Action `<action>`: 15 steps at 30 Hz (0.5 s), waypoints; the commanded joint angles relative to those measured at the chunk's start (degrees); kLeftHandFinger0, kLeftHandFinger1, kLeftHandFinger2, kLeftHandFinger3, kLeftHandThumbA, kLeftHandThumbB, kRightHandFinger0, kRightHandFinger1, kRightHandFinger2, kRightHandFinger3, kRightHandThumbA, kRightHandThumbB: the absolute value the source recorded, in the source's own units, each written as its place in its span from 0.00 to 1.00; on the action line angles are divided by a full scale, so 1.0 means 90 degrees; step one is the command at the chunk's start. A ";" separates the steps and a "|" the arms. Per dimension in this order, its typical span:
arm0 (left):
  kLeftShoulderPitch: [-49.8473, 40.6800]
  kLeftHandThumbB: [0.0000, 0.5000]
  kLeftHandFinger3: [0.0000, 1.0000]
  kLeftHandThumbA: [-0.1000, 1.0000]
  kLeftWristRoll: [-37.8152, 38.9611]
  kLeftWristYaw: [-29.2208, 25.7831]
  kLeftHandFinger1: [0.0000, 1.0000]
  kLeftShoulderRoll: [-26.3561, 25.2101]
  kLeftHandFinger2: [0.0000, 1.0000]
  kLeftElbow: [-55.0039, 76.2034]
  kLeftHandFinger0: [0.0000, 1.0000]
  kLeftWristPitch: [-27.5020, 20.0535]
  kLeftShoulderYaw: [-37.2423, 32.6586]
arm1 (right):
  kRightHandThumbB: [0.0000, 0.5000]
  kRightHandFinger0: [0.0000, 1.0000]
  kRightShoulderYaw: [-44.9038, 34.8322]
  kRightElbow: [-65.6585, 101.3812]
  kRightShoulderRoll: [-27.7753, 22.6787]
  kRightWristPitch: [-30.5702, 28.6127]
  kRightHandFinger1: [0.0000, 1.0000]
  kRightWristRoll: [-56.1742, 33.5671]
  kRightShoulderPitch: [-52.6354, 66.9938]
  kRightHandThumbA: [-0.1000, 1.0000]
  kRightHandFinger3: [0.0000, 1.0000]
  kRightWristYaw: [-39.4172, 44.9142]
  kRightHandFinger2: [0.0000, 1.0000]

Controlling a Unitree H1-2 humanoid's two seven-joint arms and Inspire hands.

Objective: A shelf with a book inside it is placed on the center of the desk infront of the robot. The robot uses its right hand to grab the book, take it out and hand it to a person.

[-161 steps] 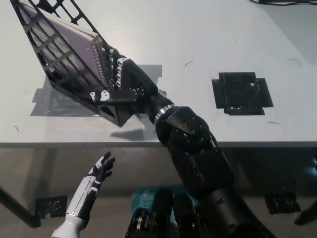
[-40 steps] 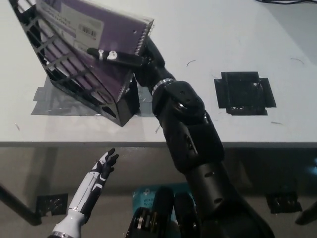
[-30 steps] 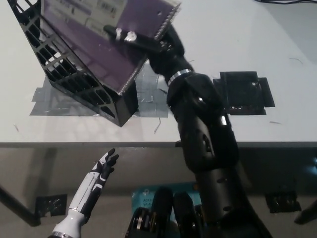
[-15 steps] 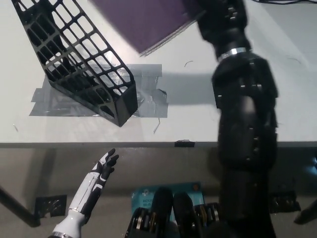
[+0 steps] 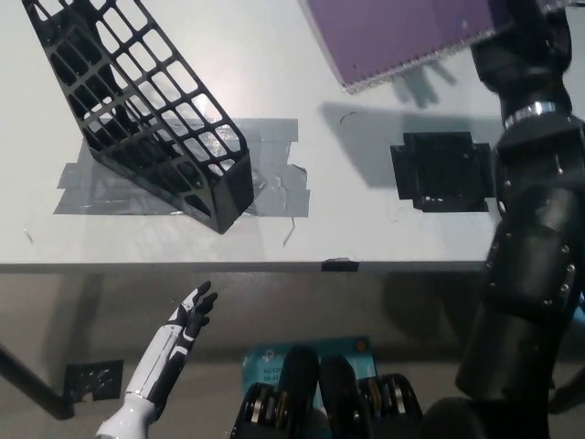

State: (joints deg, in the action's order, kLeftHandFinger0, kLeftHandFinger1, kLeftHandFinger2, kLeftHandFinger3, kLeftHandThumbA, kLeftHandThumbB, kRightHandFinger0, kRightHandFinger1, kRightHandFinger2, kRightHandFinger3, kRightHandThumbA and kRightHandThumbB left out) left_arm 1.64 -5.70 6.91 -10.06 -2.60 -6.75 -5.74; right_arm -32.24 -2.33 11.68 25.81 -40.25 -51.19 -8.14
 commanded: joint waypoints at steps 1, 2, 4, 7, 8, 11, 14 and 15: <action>0.0054 0.45 1.00 1.00 0.0024 0.0050 1.00 -0.0093 1.00 0.0164 1.00 -0.0145 0.0050 | 0.04 0.00 -0.0164 -0.0569 0.0138 -0.0115 0.00 -0.0722 -0.0006 1.00 0.00 -0.0128 0.00; 0.0057 0.46 1.00 1.00 0.0019 0.0044 1.00 -0.0094 1.00 0.0158 1.00 -0.0156 0.0053 | 0.02 0.00 -0.0153 -0.0788 0.0179 -0.0176 0.00 -0.0682 0.0044 1.00 0.00 -0.0088 0.00; 0.0058 0.45 1.00 1.00 0.0007 0.0041 1.00 -0.0099 1.00 0.0144 1.00 -0.0189 0.0053 | 0.01 0.00 -0.0118 -0.1184 0.0235 -0.0307 0.00 -0.0617 0.0131 1.00 0.00 -0.0019 0.00; 0.0082 0.48 1.00 1.00 0.0009 0.0035 1.00 -0.0092 1.00 0.0135 1.00 -0.0204 0.0058 | 0.00 0.00 -0.0142 -0.1865 0.0296 -0.0511 0.00 -0.0607 0.0189 1.00 0.00 0.0053 0.00; 0.0094 0.47 1.00 1.00 -0.0002 0.0030 1.00 -0.0092 1.00 0.0131 1.00 -0.0202 0.0057 | 0.00 0.00 -0.0158 -0.2075 0.0305 -0.0543 0.00 -0.0611 0.0190 1.00 0.00 0.0065 0.00; 0.0101 0.47 1.00 1.00 -0.0026 0.0014 1.00 -0.0092 1.00 0.0111 1.00 -0.0237 0.0056 | 0.00 0.00 -0.0130 -0.2793 0.0312 -0.0812 0.00 -0.0442 0.0204 1.00 0.00 0.0127 0.00; 0.0077 0.46 1.00 1.00 -0.0045 0.0013 1.00 -0.0105 1.00 0.0135 1.00 -0.0227 0.0055 | 0.00 0.00 -0.0164 -0.3402 0.0312 -0.1071 0.00 -0.0355 0.0178 1.00 0.04 0.0121 0.00; 0.0076 0.46 1.00 1.00 -0.0054 0.0013 1.00 -0.0108 1.00 0.0138 1.00 -0.0226 0.0053 | 0.00 0.00 -0.0172 -0.3520 0.0306 -0.1127 0.00 -0.0342 0.0164 1.00 0.06 0.0103 0.00</action>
State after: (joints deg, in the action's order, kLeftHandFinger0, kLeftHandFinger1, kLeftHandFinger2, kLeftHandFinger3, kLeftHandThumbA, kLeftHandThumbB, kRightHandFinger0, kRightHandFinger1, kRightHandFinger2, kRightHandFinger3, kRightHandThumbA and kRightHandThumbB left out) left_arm 2.00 -5.73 6.90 -10.06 -2.58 -6.86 -5.61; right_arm -33.83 -30.33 13.84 22.65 -42.21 -46.23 -9.71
